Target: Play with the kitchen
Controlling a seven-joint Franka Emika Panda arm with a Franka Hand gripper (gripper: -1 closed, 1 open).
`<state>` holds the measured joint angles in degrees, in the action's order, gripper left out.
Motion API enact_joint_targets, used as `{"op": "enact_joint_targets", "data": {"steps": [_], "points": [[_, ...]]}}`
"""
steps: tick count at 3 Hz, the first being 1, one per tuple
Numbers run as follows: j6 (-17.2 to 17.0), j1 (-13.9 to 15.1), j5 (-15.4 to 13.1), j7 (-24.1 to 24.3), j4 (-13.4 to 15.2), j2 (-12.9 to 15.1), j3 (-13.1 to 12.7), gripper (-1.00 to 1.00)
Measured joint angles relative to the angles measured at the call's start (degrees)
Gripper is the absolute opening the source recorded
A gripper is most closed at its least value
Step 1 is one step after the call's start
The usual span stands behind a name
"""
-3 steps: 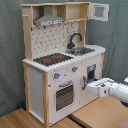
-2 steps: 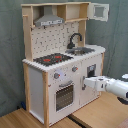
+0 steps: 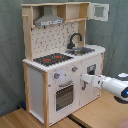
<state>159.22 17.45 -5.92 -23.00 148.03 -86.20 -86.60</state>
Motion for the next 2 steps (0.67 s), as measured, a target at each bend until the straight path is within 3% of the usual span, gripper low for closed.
{"op": "enact_joint_targets", "data": {"steps": [2], "points": [[-0.87,6.65,-0.02,7.24,-9.18,-0.28,-0.21,1.0]]}}
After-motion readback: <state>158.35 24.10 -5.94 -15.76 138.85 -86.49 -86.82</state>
